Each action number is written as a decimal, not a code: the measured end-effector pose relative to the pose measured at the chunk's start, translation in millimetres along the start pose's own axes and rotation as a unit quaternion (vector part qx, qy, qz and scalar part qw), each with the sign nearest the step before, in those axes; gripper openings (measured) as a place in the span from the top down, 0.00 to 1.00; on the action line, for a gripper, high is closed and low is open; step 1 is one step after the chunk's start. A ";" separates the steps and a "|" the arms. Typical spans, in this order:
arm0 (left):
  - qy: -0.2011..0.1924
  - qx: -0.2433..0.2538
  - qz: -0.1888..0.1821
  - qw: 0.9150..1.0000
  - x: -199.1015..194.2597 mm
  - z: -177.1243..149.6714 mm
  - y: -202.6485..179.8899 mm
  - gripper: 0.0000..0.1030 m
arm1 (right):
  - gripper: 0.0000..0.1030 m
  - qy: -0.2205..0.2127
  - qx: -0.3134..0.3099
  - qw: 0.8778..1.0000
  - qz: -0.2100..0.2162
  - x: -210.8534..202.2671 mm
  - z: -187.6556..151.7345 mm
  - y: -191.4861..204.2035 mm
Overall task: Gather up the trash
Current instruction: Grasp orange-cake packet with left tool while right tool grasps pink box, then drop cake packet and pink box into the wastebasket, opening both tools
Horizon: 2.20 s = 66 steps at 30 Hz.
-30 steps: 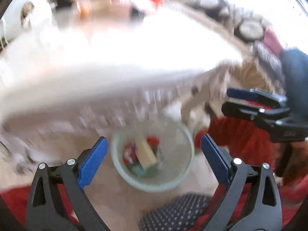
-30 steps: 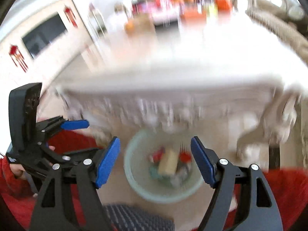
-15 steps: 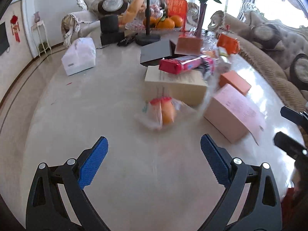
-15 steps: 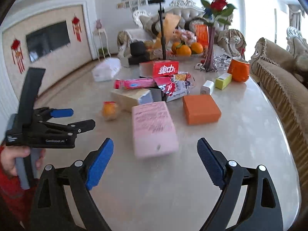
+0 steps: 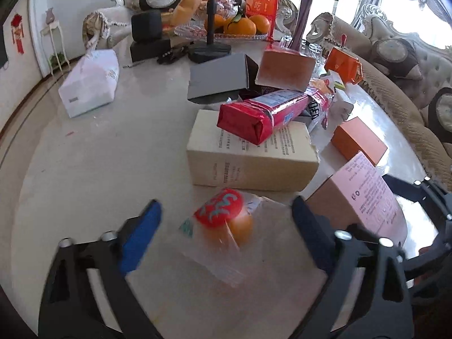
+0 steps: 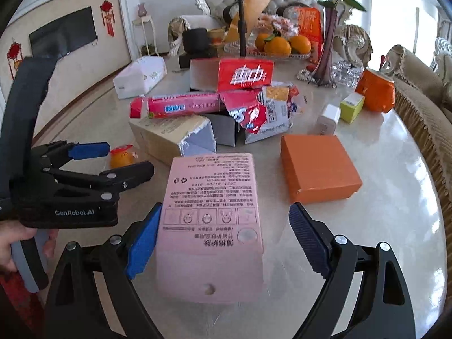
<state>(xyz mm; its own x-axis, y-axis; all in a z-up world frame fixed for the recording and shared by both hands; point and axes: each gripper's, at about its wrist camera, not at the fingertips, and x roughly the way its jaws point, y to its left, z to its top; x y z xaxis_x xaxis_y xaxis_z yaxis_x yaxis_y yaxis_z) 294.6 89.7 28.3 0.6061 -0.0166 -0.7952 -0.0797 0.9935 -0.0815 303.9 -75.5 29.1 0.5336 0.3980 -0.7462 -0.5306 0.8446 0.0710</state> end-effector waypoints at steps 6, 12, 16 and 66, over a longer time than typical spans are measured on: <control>0.001 0.027 0.005 1.000 1.5 -3.2 -7.0 0.47 | 0.40 0.010 0.015 1.000 0.005 -1.5 -8.4 -2.2; -0.003 0.008 -0.014 1.000 -9.2 -13.3 4.8 0.47 | 0.40 -0.009 0.048 0.999 0.025 -22.7 -19.7 -11.5; -0.011 0.002 -0.029 1.000 -25.7 -24.2 8.7 0.47 | 0.40 -0.017 0.067 0.997 0.037 -35.7 -27.8 -14.8; 0.096 0.104 -0.107 0.984 -78.8 -301.4 -88.2 0.16 | 0.27 0.139 0.136 0.981 0.022 -88.6 -289.3 29.9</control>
<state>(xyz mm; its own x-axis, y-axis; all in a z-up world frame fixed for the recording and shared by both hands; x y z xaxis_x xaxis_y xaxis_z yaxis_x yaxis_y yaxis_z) 15.3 -30.6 -82.9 0.4298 -0.2301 -0.8731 0.2094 0.9660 -0.1515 50.3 -189.1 -94.1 0.2939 0.3551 -0.8875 -0.3333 0.9082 0.2530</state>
